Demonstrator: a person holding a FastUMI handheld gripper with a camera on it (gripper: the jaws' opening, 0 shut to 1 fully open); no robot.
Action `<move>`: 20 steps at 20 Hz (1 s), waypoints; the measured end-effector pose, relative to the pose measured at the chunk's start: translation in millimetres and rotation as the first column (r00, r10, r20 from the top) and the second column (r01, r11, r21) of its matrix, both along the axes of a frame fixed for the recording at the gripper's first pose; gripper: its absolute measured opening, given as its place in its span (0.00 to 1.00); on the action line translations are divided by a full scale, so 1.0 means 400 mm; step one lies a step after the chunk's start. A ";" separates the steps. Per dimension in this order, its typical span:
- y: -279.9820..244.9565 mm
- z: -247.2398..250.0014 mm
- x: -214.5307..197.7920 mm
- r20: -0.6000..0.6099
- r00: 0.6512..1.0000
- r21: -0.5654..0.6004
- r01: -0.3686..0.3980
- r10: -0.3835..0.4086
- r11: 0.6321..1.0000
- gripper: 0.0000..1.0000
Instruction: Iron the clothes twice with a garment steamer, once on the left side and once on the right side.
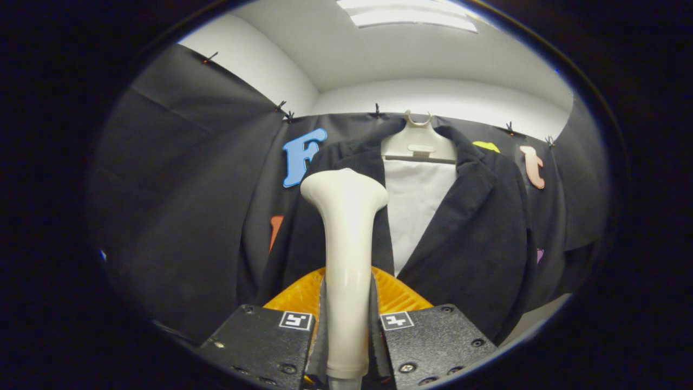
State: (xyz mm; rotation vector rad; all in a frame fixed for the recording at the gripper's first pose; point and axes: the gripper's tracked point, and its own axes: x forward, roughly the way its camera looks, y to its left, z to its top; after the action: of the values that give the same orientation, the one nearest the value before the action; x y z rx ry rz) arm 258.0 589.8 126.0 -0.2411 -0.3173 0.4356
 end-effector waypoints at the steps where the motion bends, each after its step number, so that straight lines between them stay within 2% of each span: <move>1: -0.004 -0.014 -0.005 -0.012 1.000 -0.004 0.004 -0.004 1.000 0.33; 13: -0.073 -0.158 -0.050 -0.155 0.986 -0.016 0.060 -0.062 0.998 0.33; 20: -0.095 -0.220 -0.080 -0.204 0.976 -0.048 0.064 -0.073 0.997 0.33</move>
State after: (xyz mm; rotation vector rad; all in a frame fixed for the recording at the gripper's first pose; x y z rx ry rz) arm 225.9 552.0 38.0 -0.2437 -0.0970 0.3952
